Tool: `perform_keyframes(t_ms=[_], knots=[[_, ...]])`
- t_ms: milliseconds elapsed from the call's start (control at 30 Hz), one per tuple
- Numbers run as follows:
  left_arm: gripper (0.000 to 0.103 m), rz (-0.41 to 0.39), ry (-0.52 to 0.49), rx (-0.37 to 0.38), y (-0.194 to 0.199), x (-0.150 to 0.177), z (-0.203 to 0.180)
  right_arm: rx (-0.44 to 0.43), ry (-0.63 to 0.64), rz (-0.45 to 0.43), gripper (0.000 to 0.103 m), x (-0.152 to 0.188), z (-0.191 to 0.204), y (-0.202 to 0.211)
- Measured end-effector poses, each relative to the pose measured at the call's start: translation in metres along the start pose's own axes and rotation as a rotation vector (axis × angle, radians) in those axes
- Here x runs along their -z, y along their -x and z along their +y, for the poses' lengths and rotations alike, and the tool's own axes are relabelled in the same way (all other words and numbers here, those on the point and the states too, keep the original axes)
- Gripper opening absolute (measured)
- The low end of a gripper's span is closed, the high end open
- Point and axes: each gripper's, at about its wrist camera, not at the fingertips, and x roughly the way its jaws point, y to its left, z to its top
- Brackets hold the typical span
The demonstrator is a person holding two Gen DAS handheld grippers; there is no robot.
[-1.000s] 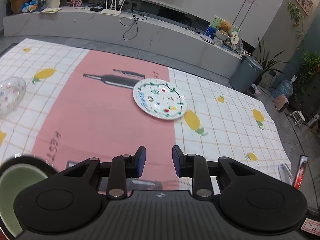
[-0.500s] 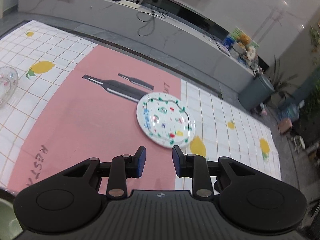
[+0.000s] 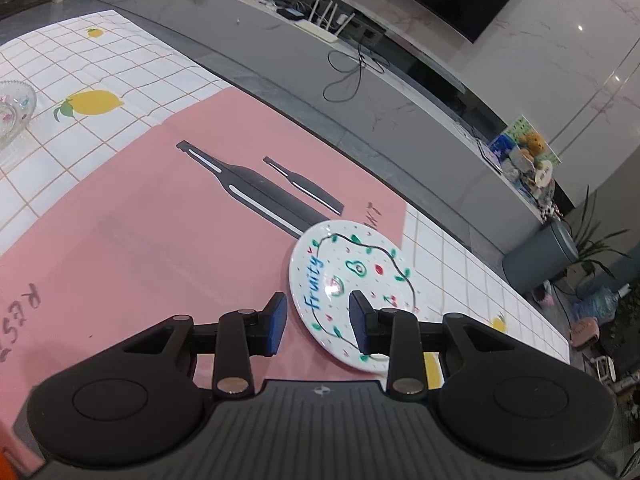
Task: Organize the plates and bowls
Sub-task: 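Move both grippers to the rim of the white 'fruity' vine plate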
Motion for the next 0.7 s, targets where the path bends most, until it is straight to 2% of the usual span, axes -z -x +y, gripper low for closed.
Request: perform_keyframes(t_ms=[133,300,533,667,700], knots=[[0.038,-0.009,0.061,-0.005,-0.019,0.0,0.007,-0.019,-0.024,0.007,0.045,-0.007,-0.003,-0.019],[0.036,-0.025,0.063,-0.015,-0.035,-0.002,0.008,-0.042,-0.072,0.029,0.04,-0.016,-0.009,-0.04],[0.018,0.013,0.072,-0.015,-0.051,0.002,0.011,-0.101,-0.12,0.026,0.032,-0.019,-0.012,-0.054],[0.01,0.018,0.062,-0.036,-0.05,0.004,0.011,-0.135,-0.143,0.065,0.006,-0.017,-0.011,-0.061],[0.009,0.022,0.064,-0.034,-0.049,0.004,0.012,-0.147,-0.149,0.068,0.003,-0.015,-0.011,-0.061]])
